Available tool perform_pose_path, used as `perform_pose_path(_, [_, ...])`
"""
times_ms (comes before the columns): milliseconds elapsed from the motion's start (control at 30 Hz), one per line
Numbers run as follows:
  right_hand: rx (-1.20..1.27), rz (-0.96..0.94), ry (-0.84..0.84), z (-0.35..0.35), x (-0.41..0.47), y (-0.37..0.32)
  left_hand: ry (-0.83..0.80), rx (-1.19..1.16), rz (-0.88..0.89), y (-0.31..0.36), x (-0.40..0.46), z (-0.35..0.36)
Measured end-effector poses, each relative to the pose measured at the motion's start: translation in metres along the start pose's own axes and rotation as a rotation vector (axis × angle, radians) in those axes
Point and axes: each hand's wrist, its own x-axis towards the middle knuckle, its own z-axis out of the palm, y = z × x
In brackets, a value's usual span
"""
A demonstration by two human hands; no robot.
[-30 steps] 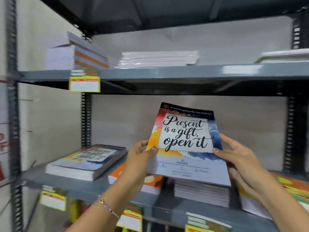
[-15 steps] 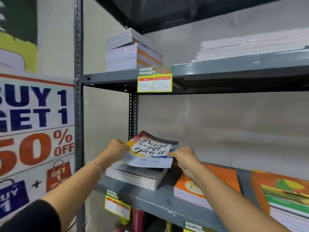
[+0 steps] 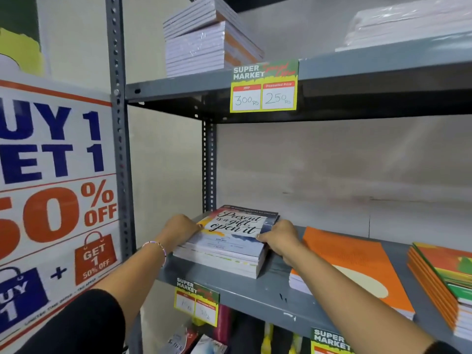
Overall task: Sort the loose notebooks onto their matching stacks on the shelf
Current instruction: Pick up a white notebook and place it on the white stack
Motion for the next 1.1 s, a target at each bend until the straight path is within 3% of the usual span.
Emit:
perform_pose_path(233, [-0.133, -0.217, -0.020, -0.006, -0.058, 0.011, 0.130, -0.401, 0.061, -0.041, -0.033, -0.002])
perform_pose_path(367, [-0.273, -0.353, 0.048, 0.015, -0.088, 0.023, -0.027, -0.696, 0.159, -0.068, -0.053, -0.002])
perform_pose_path(500, [-0.246, -0.411, 0.221, 0.029, -0.097, 0.031, -0.067, -0.740, 0.194, -0.076, -0.047, 0.002])
perform_pose_path(1100, [-0.022, -0.444, 0.284, 0.026, -0.094, 0.041, -0.010, -0.845, 0.147, -0.078, -0.041, 0.006])
